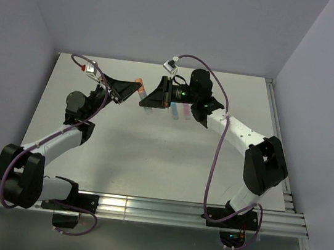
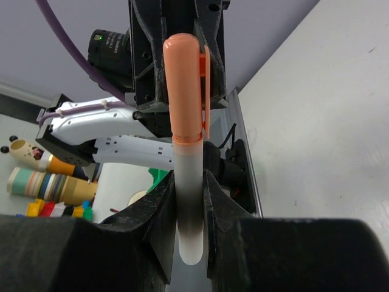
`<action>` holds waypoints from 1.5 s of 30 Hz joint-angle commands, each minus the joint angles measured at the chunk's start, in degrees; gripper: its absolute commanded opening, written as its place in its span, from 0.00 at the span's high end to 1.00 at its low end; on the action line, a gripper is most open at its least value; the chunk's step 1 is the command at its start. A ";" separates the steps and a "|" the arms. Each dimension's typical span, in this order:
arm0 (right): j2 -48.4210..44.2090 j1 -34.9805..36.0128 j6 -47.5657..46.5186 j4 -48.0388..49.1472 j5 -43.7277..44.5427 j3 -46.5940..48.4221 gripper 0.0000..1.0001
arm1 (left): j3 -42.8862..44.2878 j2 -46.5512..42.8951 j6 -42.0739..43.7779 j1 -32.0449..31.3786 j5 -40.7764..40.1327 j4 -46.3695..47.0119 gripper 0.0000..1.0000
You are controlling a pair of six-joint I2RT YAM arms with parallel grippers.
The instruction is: Insert the pens into the pen caps
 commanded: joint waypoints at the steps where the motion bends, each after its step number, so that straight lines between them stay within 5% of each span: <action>1: -1.94 -0.76 -0.18 6.54 7.72 0.62 1.00 | -0.66 -3.90 1.63 -4.07 13.05 2.79 1.00; 28: -5.02 -0.59 -14.25 -8.84 15.20 3.96 1.00 | 0.84 -11.20 16.04 -12.41 12.17 -16.98 1.00; 45: -6.16 -1.38 -13.46 -7.34 12.56 5.27 1.00 | -4.61 -12.87 16.92 -18.74 11.73 -13.91 1.00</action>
